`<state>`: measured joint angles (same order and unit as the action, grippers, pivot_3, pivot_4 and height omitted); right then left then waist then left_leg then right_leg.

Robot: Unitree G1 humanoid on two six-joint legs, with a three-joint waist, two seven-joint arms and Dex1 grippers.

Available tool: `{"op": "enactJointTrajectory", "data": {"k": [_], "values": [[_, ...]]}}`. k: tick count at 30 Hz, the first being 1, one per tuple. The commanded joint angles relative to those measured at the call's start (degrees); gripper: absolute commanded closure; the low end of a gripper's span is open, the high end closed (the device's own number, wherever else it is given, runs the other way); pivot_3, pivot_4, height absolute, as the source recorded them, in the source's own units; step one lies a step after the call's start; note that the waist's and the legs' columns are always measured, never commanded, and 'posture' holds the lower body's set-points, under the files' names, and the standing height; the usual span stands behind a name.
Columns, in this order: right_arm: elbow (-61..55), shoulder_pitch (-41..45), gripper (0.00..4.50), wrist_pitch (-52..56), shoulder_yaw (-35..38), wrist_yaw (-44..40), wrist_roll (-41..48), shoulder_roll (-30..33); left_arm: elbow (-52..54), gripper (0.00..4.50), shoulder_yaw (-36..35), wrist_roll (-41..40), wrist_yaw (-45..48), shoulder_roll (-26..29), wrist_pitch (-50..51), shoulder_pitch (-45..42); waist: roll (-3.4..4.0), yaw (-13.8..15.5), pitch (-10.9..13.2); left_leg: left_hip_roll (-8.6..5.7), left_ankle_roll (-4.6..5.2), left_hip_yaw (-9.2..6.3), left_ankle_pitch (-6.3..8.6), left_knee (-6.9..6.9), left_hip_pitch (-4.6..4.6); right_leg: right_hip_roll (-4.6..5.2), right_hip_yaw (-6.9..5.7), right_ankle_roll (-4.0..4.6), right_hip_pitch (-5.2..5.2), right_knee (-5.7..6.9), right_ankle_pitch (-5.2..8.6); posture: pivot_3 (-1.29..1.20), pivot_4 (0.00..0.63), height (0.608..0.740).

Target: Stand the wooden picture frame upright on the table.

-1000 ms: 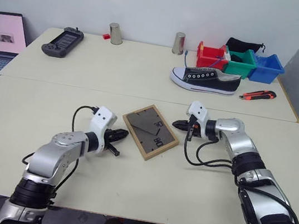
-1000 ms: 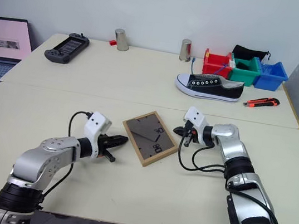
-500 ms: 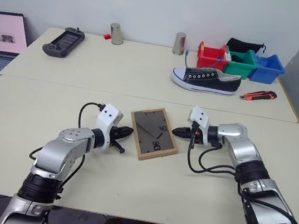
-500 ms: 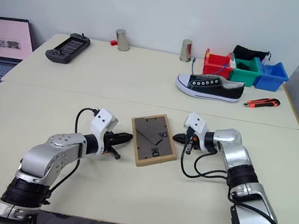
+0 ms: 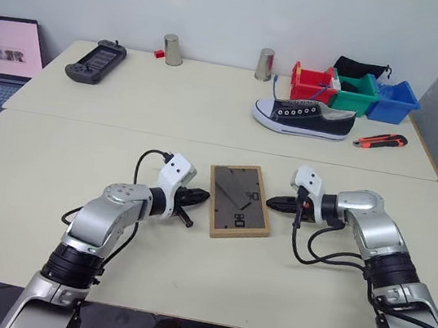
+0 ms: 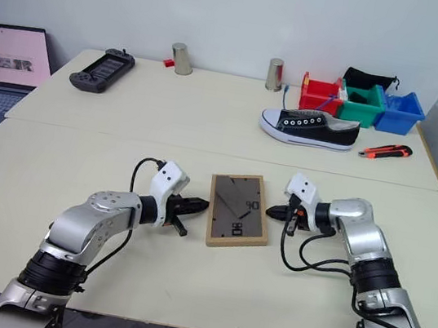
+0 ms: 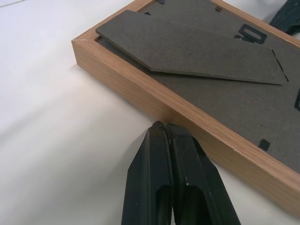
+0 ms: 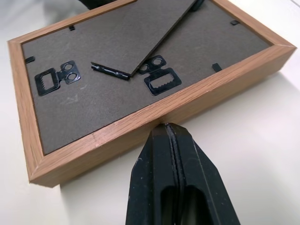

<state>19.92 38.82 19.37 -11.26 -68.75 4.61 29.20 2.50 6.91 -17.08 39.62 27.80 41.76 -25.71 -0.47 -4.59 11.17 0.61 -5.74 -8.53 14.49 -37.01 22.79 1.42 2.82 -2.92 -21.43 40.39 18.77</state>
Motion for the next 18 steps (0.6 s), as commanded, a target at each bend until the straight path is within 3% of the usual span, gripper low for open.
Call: {"op": "enactJointTrajectory", "data": {"k": [1,18], "values": [[-6.2,-0.8,4.50,1.7,0.6,-2.2,3.2,1.0,0.5,4.43,2.2,-0.2,2.9,-0.9,-2.2,-1.9,0.00,0.0,0.0,0.00,0.00,0.00,0.00,0.00,0.00,0.00,0.00,0.00,-0.01,0.00,0.00,0.00,0.150,0.740],[-10.8,-3.9,4.50,5.0,2.3,-2.0,5.2,5.7,-0.9,4.43,4.7,1.8,4.8,-3.8,-3.0,-3.7,0.00,0.2,0.0,-0.01,0.00,0.00,0.00,0.00,0.03,0.01,0.00,0.00,0.02,-0.09,0.00,0.00,0.150,0.740]]}}
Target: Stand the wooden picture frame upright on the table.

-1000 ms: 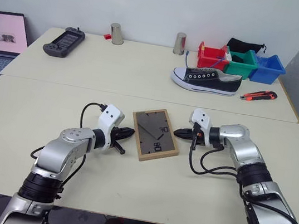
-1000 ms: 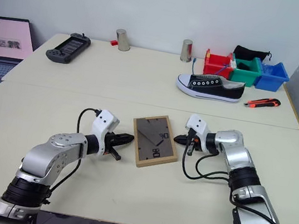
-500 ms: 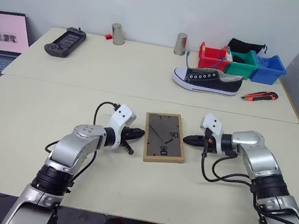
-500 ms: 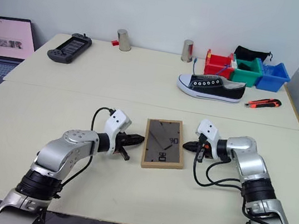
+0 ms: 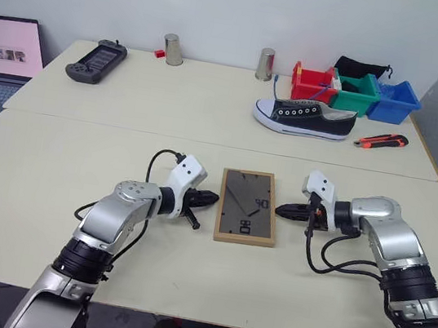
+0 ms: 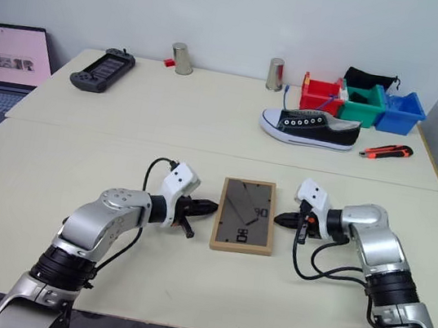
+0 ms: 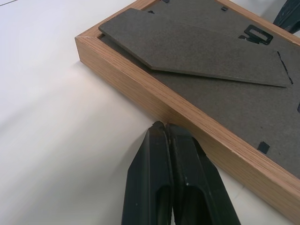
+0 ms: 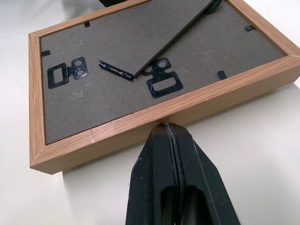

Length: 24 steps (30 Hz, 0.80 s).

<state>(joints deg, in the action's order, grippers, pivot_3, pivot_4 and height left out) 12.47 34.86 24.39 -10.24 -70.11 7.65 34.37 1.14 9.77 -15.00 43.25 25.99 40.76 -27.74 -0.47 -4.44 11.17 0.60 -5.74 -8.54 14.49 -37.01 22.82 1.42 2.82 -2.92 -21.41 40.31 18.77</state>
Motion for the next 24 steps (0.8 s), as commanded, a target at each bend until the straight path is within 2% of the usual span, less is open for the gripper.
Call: {"op": "enactJointTrajectory", "data": {"k": [1,13,24], "values": [[-3.6,-0.1,4.50,0.1,1.3,-0.7,2.4,0.8,0.1,4.43,1.8,-0.2,1.1,-2.3,-2.1,-1.9,0.00,0.1,0.0,0.00,0.00,0.00,0.00,0.00,0.00,0.00,0.00,0.00,0.00,-0.01,0.00,0.00,0.150,0.740],[-5.7,-1.5,4.50,1.5,1.9,-0.4,3.6,3.0,-2.4,4.43,3.1,1.1,2.0,-4.8,-3.4,-4.5,0.00,0.3,0.0,0.00,0.00,0.01,0.00,-0.01,0.01,0.00,0.00,0.00,0.01,-0.05,0.00,0.00,0.150,0.740],[-5.2,-1.5,4.50,1.5,1.7,0.4,3.7,2.6,-3.1,4.43,3.1,1.7,2.9,-4.7,-3.7,-4.9,0.00,0.5,0.0,0.00,-0.01,0.01,0.00,0.00,0.00,0.00,0.00,0.00,0.01,-0.08,0.00,0.00,0.150,0.740]]}}
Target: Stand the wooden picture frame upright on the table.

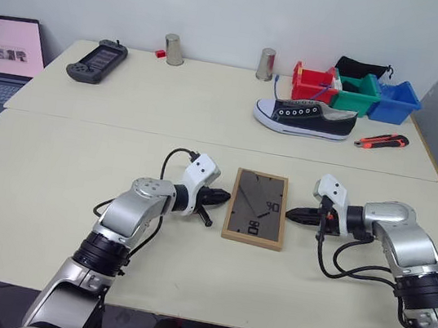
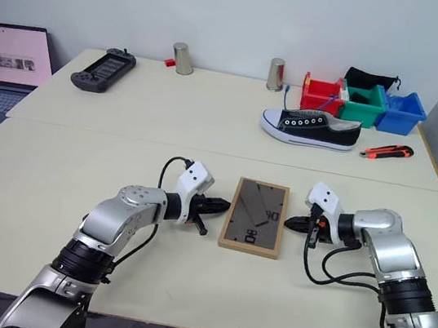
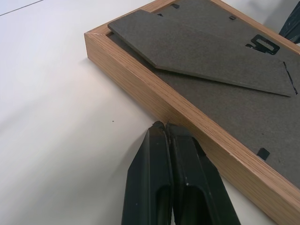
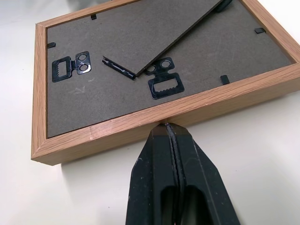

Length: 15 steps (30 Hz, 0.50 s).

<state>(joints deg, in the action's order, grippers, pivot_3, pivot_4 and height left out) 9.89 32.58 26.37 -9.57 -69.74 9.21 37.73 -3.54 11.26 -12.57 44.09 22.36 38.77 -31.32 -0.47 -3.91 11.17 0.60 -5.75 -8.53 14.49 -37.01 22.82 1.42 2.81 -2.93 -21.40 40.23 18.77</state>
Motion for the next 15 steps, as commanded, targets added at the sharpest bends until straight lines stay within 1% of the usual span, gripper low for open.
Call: {"op": "enactJointTrajectory", "data": {"k": [1,10,12,15], "values": [[-2.6,0.8,4.50,-0.6,1.0,0.1,2.1,-0.8,1.6,4.43,1.5,-0.7,2.1,-1.1,-1.7,-1.3,0.00,0.0,0.0,0.00,0.00,0.00,0.00,0.00,0.00,0.00,0.00,0.00,0.00,0.00,0.00,0.00,0.150,0.740],[-1.6,1.5,4.50,-0.7,0.9,0.2,1.9,-1.0,1.8,4.43,1.3,-0.8,2.7,-0.6,-1.4,-1.3,0.00,0.0,0.0,0.00,0.00,0.00,0.00,0.00,0.00,0.00,0.00,0.00,0.00,-0.02,0.00,0.00,0.150,0.740],[-1.0,1.7,4.50,-1.1,1.0,-0.1,1.7,-0.7,1.8,4.43,0.9,-0.9,2.9,0.1,-1.2,-1.3,0.00,0.0,0.0,0.01,0.00,0.00,0.00,0.00,0.00,0.00,0.00,0.00,0.00,-0.02,0.00,0.00,0.150,0.740],[1.5,2.2,4.50,-2.8,1.2,-0.8,0.8,0.7,2.6,4.43,-0.2,-1.1,4.1,2.7,-0.6,-0.8,0.00,0.0,0.0,0.01,0.00,0.00,0.00,0.00,0.00,0.00,0.00,0.00,0.00,-0.02,0.00,0.00,0.150,0.740]]}}
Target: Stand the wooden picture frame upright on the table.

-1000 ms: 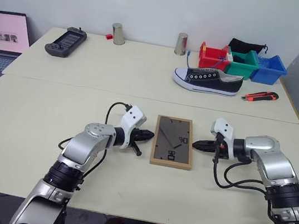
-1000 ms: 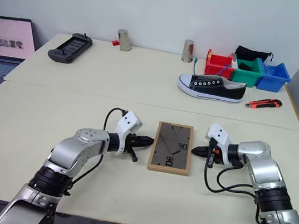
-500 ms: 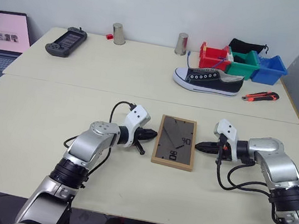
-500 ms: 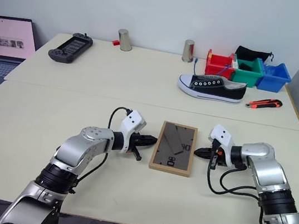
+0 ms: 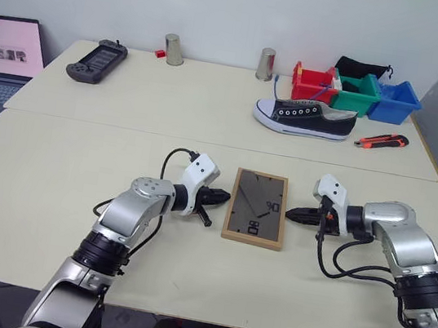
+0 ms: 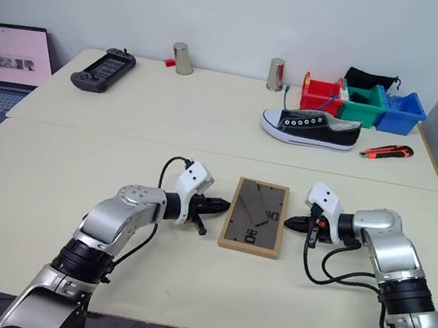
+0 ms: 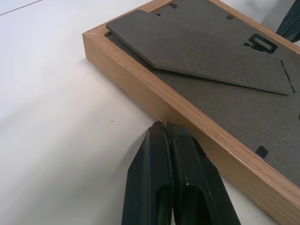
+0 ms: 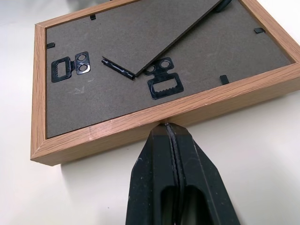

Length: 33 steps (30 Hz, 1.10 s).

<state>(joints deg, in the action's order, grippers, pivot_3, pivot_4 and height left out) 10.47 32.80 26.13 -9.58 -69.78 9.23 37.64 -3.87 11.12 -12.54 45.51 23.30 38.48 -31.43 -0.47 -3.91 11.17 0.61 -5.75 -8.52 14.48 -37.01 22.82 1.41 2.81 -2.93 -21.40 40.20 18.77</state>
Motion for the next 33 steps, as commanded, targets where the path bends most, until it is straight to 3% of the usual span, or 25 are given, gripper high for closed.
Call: {"op": "enactJointTrajectory", "data": {"k": [1,5,10,13,18,22,26,29,31,33], "values": [[1.9,2.1,4.50,-3.3,1.4,-0.9,0.5,1.3,3.5,4.43,-0.5,-1.3,3.2,2.9,0.1,-0.3,0.00,0.0,0.0,0.00,0.00,0.00,0.00,0.00,0.00,0.00,0.00,0.00,0.00,0.00,0.00,0.00,0.150,0.740],[5.1,3.4,4.50,-5.1,2.0,-2.0,0.2,3.1,6.1,4.43,-2.5,-2.4,6.1,8.0,1.1,1.8,0.00,-0.2,0.0,0.01,0.00,0.02,0.00,0.02,0.00,0.00,0.00,0.00,-0.01,-0.03,0.00,0.00,0.150,0.740],[5.1,6.1,4.50,0.6,3.8,-6.1,4.1,7.1,7.1,4.43,-10.0,-7.0,13.3,19.3,1.6,4.4,0.01,-0.5,0.0,0.05,0.01,0.03,0.01,0.07,0.01,-0.01,-0.01,0.00,-0.03,-0.11,0.00,0.00,0.150,0.740],[2.1,6.8,4.50,8.0,4.5,-10.3,8.4,9.5,6.7,3.98,-13.2,-11.0,18.1,23.8,3.5,4.8,0.01,-0.6,0.0,0.05,0.10,0.03,0.05,0.06,0.01,-0.01,-0.01,0.00,0.00,-0.14,0.00,0.00,0.150,0.740],[-0.8,7.6,3.47,21.2,3.3,-15.7,14.5,13.1,2.7,2.88,-17.6,-23.6,25.9,29.3,21.1,0.5,0.01,-0.6,0.0,0.04,0.22,0.00,0.13,0.06,0.05,-0.02,-0.05,0.00,0.01,-0.16,0.01,0.00,0.150,0.740],[0.8,8.4,2.38,19.1,3.0,-13.9,13.0,12.4,0.4,1.89,-17.2,-26.3,24.7,28.4,26.5,-3.5,0.01,-0.6,0.0,0.04,0.24,-0.02,0.13,0.04,0.04,-0.02,-0.09,-0.02,0.02,-0.16,0.01,0.00,0.150,0.740],[1.5,7.8,1.69,17.2,2.9,-10.6,10.9,11.9,-0.5,1.23,-17.9,-30.3,23.0,26.1,33.3,-6.2,0.01,-0.8,0.0,0.06,0.23,-0.02,0.13,0.05,0.04,-0.04,-0.09,-0.02,-0.01,-0.14,0.01,0.00,0.150,0.740],[2.1,7.6,2.01,16.4,2.5,-10.1,10.3,12.0,-1.6,0.49,-17.7,-32.1,21.6,24.8,37.7,-7.2,0.01,-0.9,0.0,0.07,0.21,-0.01,0.12,0.04,0.04,-0.04,-0.08,-0.02,-0.01,-0.14,0.01,0.00,0.150,0.740],[2.2,7.2,2.61,15.9,1.8,-10.1,9.6,12.2,-2.9,0.05,-16.8,-32.4,21.0,24.1,39.4,-7.6,0.01,-0.9,0.0,0.07,0.11,-0.01,0.06,0.05,0.04,-0.04,-0.08,-0.02,-0.03,-0.14,0.01,0.00,0.150,0.740],[1.8,6.6,3.10,15.3,0.9,-10.6,9.1,12.3,-4.6,0.00,-15.9,-32.3,20.7,23.7,40.2,-8.3,0.01,-0.9,0.0,0.07,0.11,-0.01,0.06,0.04,0.04,-0.04,-0.08,-0.02,-0.03,-0.14,0.01,0.00,0.150,0.740]]}}
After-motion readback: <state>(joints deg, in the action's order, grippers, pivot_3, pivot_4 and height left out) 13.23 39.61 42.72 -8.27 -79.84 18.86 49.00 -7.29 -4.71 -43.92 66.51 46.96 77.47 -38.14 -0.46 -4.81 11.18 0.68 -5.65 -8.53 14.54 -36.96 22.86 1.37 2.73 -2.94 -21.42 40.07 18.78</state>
